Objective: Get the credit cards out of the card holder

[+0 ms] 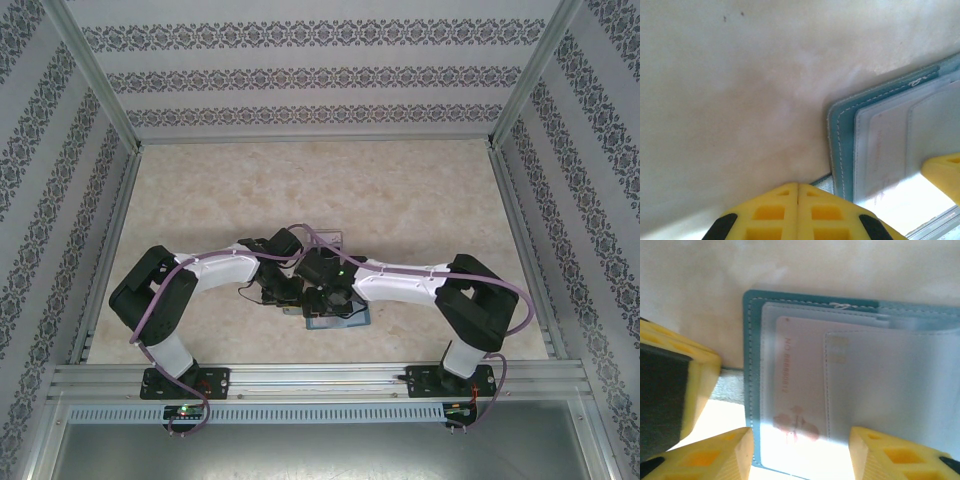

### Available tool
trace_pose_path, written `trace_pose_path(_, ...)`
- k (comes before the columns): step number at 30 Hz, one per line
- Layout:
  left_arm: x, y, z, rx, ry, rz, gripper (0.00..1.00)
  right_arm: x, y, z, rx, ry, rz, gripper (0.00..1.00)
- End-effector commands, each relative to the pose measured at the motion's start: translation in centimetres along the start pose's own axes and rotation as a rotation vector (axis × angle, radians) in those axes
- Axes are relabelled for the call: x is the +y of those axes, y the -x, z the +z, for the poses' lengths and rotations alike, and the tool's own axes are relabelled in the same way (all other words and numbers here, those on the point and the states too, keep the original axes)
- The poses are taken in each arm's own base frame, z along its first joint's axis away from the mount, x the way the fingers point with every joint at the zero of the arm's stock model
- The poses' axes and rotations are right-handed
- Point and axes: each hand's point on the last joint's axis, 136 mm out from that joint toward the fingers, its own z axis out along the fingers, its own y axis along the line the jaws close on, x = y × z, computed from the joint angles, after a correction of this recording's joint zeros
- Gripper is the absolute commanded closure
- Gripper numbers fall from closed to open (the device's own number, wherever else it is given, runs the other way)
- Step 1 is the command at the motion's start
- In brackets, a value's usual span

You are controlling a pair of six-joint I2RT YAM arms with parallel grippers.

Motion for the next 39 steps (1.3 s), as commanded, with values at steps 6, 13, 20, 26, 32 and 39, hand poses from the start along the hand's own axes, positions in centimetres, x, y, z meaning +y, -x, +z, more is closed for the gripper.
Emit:
trace_pose_path(6, 1.2, -1.0, 0.8, 0.036, 0.053, 0.012, 0.96, -2.6, -0.3, -1.3, -0.020, -0.299, -0.135, 0.36)
trace_pose_path(13, 1.1, -1.0, 0.8, 0.035, 0.050, 0.013, 0.96, -3.6, 0.1, -3.1, -0.046, -0.469, -0.199, 0.32)
trace_pose_path(20, 1.2, -1.0, 0.8, 0.039, 0.051, 0.015, 0.96, -5.2, 0.2, -4.1, -0.059, -0.571, -0.223, 0.29)
trace_pose_path(26, 1.0, -0.9, 0.7, 0.039, 0.050, 0.016, 0.96, -6.2, -0.1, -4.0, -0.051, -0.594, -0.229, 0.27)
trace_pose_path(32, 1.0, -0.8, 0.6, 0.040, 0.054, 0.018, 0.96, -7.1, -0.4, -3.9, -0.044, -0.606, -0.222, 0.26)
trace_pose_path(39, 0.9, -0.7, 0.7, 0.040, 0.054, 0.018, 0.96, -8.3, -0.6, -3.8, -0.038, -0.605, -0.199, 0.25)
